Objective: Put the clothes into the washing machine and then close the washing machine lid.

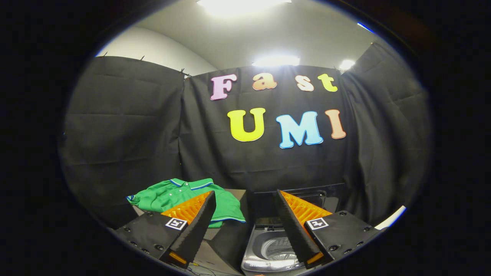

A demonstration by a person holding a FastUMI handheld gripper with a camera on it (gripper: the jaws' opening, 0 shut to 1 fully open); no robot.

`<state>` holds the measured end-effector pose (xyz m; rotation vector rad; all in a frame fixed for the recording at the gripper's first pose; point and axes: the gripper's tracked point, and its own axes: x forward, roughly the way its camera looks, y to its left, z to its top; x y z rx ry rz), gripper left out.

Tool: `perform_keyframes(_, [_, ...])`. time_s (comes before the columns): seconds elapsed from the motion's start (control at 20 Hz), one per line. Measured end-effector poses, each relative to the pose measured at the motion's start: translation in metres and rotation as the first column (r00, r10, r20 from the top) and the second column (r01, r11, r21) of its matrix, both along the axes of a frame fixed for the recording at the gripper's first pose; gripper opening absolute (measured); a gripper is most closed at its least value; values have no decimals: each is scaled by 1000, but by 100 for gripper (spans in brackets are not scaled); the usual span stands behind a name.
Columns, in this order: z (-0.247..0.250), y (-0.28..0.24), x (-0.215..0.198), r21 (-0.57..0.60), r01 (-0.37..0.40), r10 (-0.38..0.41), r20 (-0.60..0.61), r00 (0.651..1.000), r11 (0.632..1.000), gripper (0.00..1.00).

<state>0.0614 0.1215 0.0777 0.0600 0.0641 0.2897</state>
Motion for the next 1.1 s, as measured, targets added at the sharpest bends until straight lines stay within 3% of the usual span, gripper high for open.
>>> perform_keyframes(0.5, [4,98,45,-9,-132,131,-67,989,991,97])
perform_keyframes(1.1, [-24,206,95,-58,-287,265,-245,932,956,97])
